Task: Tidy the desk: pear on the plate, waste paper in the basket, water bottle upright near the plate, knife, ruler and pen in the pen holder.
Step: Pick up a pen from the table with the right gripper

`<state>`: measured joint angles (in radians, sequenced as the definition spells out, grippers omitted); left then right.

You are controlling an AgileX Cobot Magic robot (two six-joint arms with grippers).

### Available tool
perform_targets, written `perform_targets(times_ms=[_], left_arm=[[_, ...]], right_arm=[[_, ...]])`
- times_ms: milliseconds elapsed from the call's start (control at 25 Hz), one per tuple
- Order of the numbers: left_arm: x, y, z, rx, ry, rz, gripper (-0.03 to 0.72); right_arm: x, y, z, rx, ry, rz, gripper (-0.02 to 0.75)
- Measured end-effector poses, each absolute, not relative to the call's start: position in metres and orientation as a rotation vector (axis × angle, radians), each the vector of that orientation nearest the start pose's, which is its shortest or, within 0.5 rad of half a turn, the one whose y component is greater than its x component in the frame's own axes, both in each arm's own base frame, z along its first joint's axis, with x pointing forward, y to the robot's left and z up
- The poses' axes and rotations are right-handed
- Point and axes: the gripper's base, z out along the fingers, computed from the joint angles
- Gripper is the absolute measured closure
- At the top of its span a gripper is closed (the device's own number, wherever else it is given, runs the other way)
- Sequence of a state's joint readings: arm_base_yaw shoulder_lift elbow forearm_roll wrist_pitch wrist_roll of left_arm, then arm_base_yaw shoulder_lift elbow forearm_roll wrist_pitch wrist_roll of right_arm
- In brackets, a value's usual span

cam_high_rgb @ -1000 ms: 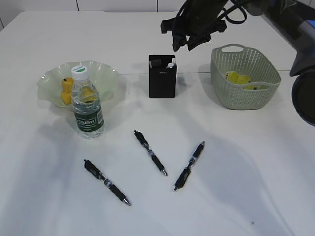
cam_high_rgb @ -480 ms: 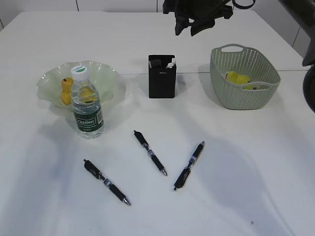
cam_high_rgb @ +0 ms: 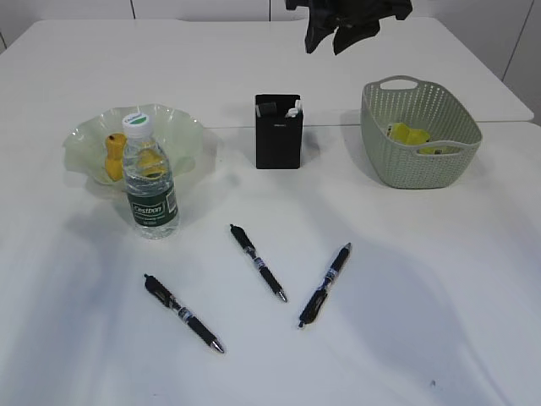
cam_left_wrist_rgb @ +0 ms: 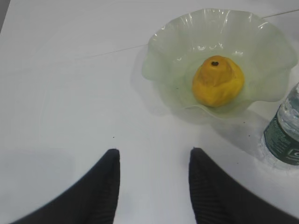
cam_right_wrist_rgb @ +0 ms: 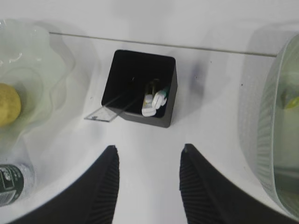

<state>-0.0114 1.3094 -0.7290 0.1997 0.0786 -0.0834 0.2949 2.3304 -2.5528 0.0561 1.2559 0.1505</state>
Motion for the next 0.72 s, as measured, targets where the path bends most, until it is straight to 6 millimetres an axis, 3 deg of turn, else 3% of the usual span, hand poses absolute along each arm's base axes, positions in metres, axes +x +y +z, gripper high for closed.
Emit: perform_targets(times_ms=[720], left_arm=[[0.271, -0.002, 0.255, 0.084, 2.168, 0.054, 0.348]], right_arm=[[0.435, 0.144, 0.31, -0.295, 2.736, 0.288, 0.423]])
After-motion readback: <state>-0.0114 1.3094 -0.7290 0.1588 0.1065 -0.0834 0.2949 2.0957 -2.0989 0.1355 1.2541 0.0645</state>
